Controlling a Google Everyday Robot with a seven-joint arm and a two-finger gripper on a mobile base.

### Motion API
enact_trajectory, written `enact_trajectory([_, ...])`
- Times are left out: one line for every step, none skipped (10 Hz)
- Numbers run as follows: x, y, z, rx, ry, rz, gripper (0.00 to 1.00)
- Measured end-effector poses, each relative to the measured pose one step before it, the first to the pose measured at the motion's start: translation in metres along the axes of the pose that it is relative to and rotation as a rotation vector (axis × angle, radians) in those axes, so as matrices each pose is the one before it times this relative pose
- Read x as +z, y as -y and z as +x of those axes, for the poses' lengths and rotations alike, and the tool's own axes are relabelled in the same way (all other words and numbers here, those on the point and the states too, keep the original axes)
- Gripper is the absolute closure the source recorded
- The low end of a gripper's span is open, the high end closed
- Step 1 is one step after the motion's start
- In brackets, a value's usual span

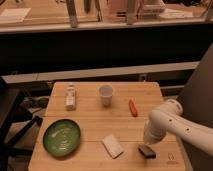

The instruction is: Knock the eraser over

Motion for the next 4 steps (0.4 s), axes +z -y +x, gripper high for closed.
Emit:
enact_trajectory([0.00086, -0.00485, 0.00112, 0.00341, -0.00295, -0.00563, 1.00])
enact_trajectory([-0.00007, -0.00133, -0.00378, -0.00968, -0.00077, -0.00029, 1.00])
enact_trajectory([-0.00077, 0.00349, -0.00406, -0.00278, -0.00092, 0.00617, 1.00])
enact_trajectory([0.00018, 0.00702, -0.00521, -0.00410, -0.00019, 0.00394, 1.00])
